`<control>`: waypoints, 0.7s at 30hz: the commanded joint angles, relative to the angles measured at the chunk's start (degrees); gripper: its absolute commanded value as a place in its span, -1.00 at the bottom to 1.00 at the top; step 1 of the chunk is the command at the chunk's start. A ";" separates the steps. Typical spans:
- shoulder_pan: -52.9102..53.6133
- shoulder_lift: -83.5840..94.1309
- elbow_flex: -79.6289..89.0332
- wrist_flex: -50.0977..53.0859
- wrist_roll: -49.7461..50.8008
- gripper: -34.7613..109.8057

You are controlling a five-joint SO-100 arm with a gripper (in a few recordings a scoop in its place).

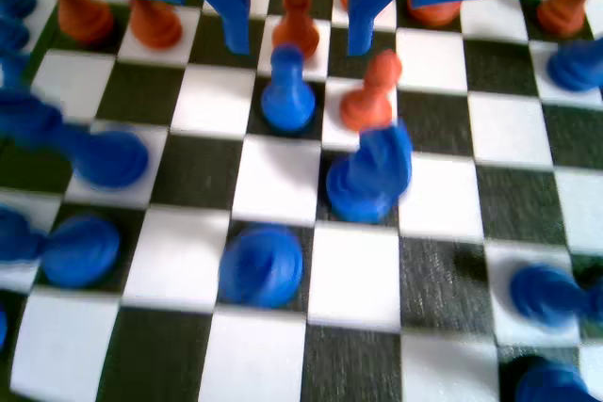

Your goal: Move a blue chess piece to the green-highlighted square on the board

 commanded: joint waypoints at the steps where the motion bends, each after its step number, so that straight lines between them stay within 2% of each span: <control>1: -0.88 1.58 -2.72 -0.44 -0.35 -0.34; 21: -1.67 1.58 -3.69 -0.44 -1.14 -0.45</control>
